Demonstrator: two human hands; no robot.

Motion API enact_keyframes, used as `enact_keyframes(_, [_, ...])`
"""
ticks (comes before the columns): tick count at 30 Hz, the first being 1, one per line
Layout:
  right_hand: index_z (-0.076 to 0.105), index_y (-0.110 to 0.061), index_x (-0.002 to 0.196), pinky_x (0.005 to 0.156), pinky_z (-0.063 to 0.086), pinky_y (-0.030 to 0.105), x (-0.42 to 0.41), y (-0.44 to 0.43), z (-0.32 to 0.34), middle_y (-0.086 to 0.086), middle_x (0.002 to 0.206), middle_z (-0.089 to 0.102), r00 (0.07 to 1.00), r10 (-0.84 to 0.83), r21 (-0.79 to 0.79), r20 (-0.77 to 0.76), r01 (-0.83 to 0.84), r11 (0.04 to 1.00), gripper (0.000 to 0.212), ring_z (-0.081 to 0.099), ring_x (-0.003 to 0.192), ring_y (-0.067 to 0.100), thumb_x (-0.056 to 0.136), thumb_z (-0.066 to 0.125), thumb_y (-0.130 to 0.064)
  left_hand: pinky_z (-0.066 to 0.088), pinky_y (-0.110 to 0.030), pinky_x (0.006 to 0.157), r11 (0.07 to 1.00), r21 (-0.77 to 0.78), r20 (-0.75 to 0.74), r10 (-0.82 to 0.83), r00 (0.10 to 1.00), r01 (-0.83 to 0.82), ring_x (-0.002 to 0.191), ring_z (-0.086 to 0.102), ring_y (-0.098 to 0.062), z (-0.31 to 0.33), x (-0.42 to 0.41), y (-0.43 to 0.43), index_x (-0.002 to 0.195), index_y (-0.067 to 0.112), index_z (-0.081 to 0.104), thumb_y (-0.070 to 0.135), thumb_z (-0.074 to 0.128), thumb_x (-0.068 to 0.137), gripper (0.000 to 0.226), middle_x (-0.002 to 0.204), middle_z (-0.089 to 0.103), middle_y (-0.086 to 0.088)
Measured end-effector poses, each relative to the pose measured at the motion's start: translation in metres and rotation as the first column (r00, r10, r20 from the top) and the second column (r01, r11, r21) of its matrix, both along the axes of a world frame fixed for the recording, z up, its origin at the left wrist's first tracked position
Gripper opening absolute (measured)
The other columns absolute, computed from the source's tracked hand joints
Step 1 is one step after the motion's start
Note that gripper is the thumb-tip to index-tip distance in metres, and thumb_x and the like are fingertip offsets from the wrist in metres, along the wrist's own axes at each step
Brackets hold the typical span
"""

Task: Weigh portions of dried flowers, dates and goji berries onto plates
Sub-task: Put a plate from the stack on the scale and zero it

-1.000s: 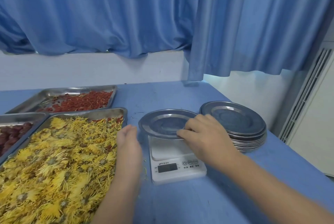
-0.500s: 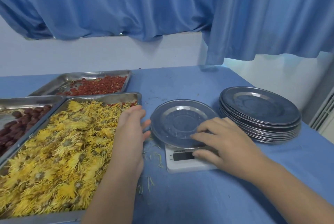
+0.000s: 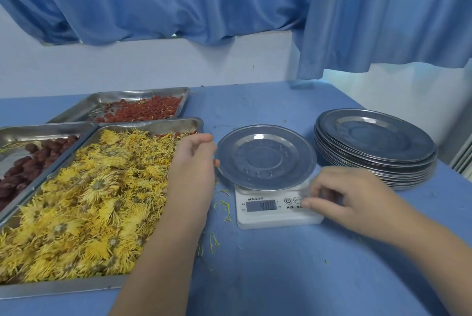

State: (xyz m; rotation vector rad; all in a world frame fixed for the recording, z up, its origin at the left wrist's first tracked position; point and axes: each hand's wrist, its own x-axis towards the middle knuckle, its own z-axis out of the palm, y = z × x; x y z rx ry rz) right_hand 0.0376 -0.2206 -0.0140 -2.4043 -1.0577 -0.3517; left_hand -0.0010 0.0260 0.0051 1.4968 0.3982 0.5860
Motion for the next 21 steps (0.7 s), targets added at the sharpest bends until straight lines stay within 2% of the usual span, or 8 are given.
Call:
enact_keyframes(3, [0.062, -0.033, 0.080, 0.059, 0.047, 0.026, 0.001, -0.007, -0.008, -0.009, 0.066, 0.056, 0.990, 0.006, -0.034, -0.143, -0.011, 0.999, 0.032, 0.054, 0.064, 0.012, 0.070, 0.067, -0.062, 0.043, -0.014, 0.052, 0.995, 0.100, -0.006, -0.019, 1.000, 0.020, 0.060, 0.057, 0.004, -0.002, -0.003, -0.005, 0.093, 0.036, 0.063, 0.023, 0.054, 0.091, 0.015, 0.076, 0.063, 0.021])
enact_keyframes(6, [0.065, -0.034, 0.087, 0.063, 0.049, 0.027, 0.005, -0.009, -0.011, -0.010, 0.073, 0.057, 0.983, 0.007, -0.036, -0.184, -0.013, 0.999, 0.031, 0.056, 0.069, 0.012, 0.067, 0.078, -0.052, 0.036, -0.008, 0.042, 0.980, 0.201, 0.012, -0.007, 1.000, 0.005, 0.047, 0.047, 0.005, 0.001, -0.006, -0.005, 0.090, 0.035, 0.065, 0.024, 0.056, 0.090, 0.014, 0.066, 0.058, 0.014])
enact_keyframes(9, [0.067, -0.035, 0.087, 0.063, 0.049, 0.023, 0.007, -0.012, -0.011, -0.012, 0.076, 0.057, 0.978, 0.007, -0.012, -0.207, -0.010, 1.000, 0.031, 0.058, 0.068, 0.010, 0.065, 0.081, -0.051, 0.040, -0.021, 0.049, 0.972, 0.234, 0.021, -0.025, 0.999, 0.020, 0.049, 0.045, -0.002, 0.010, -0.004, 0.002, 0.081, 0.030, 0.067, 0.026, 0.056, 0.090, 0.015, 0.059, 0.057, 0.016])
enact_keyframes(11, [0.068, -0.035, 0.086, 0.062, 0.050, 0.024, 0.007, -0.014, -0.011, -0.012, 0.074, 0.058, 0.978, 0.012, -0.001, -0.210, -0.012, 1.000, 0.031, 0.059, 0.066, 0.011, 0.064, 0.080, -0.053, 0.038, -0.026, 0.053, 0.952, 0.303, -0.015, -0.036, 0.999, 0.039, 0.048, 0.045, -0.002, 0.016, -0.001, 0.010, 0.077, 0.026, 0.067, 0.029, 0.056, 0.088, 0.017, 0.059, 0.058, 0.016])
enact_keyframes(16, [0.069, -0.033, 0.084, 0.058, 0.050, 0.028, 0.007, -0.010, -0.014, -0.012, 0.066, 0.059, 0.982, 0.005, 0.006, -0.189, -0.004, 1.000, 0.037, 0.058, 0.062, 0.011, 0.062, 0.073, -0.062, 0.035, -0.023, 0.046, 0.827, 0.558, -0.125, 0.000, 0.992, 0.070, 0.043, 0.042, -0.002, 0.022, 0.009, 0.028, 0.072, 0.028, 0.068, 0.030, 0.052, 0.088, 0.023, 0.058, 0.058, 0.014])
enact_keyframes(18, [0.069, -0.030, 0.081, 0.057, 0.048, 0.028, 0.007, -0.007, -0.016, -0.011, 0.064, 0.057, 0.989, 0.001, 0.006, -0.148, 0.000, 1.000, 0.038, 0.056, 0.061, 0.011, 0.063, 0.071, -0.063, 0.035, -0.024, 0.049, 0.797, 0.599, -0.143, 0.015, 0.990, 0.075, 0.042, 0.043, -0.003, 0.020, 0.014, 0.034, 0.073, 0.027, 0.069, 0.028, 0.051, 0.089, 0.024, 0.056, 0.059, 0.017])
enact_keyframes(21, [0.071, -0.027, 0.081, 0.057, 0.042, 0.019, 0.005, -0.004, -0.017, -0.013, 0.062, 0.055, 0.995, 0.003, 0.009, -0.102, -0.002, 1.000, 0.043, 0.053, 0.060, 0.007, 0.064, 0.068, -0.067, 0.036, -0.025, 0.050, 0.769, 0.634, -0.153, 0.025, 0.988, 0.079, 0.046, 0.047, -0.001, 0.011, 0.018, 0.040, 0.077, 0.020, 0.069, 0.030, 0.049, 0.087, 0.025, 0.062, 0.061, 0.017])
